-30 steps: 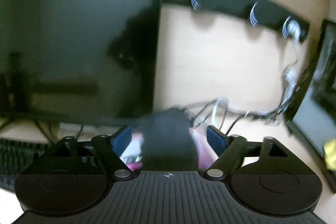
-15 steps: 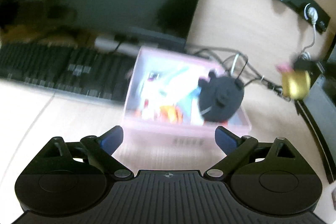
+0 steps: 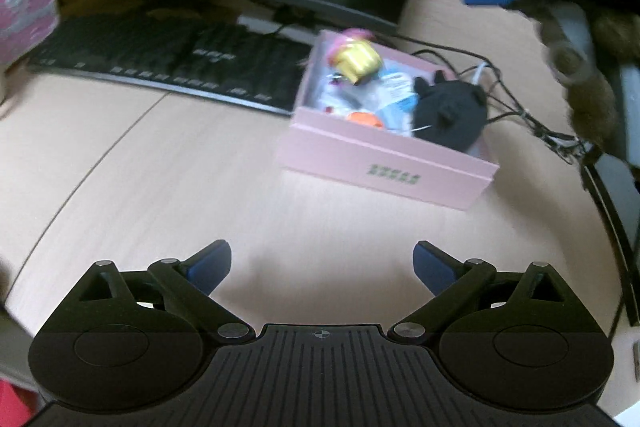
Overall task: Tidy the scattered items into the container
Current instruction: 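Carry the plush and pudding over the pink box and release both, then press the plush and blue packet down into the pink box with the right gripper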
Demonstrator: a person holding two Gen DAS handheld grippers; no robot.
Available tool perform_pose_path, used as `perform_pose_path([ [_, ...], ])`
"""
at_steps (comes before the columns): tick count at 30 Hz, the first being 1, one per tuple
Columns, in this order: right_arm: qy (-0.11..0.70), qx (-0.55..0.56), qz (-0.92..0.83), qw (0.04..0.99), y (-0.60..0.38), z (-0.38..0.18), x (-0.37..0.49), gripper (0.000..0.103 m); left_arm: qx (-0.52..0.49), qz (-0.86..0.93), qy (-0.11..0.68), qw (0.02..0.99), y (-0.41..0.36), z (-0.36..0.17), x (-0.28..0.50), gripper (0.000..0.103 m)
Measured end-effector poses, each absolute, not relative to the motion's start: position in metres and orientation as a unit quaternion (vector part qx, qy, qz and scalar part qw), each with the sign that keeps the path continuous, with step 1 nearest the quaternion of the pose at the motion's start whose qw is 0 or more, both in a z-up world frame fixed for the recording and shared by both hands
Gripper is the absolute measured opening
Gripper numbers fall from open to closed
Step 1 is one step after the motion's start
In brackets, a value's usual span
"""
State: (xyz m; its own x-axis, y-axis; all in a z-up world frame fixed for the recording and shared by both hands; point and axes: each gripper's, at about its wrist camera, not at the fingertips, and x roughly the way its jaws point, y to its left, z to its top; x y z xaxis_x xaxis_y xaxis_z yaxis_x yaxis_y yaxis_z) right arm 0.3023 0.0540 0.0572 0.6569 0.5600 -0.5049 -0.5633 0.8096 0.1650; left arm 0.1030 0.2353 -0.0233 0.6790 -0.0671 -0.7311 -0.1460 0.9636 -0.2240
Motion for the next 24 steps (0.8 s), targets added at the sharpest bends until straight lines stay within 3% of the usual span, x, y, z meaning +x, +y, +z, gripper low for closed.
perform_pose_path([
  [8,0.357,-0.077,0.283,0.887,0.032,-0.001,0.268,0.063,-0.152,0.023,0.403,0.902,0.241,-0.029,0.106,0.101],
  [10,0.372,-0.092,0.271,0.883,0.036,-0.016,0.269,0.067,-0.147,0.016,0.406,0.902,0.237,-0.03,0.108,0.101],
  [19,0.296,-0.136,0.242,0.914,0.075,-0.024,0.303,0.067,-0.124,-0.001,0.418,0.9,0.22,-0.03,0.115,0.101],
  [24,0.333,-0.136,0.23,0.904,0.071,-0.025,0.31,0.067,-0.123,-0.01,0.417,0.9,0.218,-0.029,0.112,0.101],
])
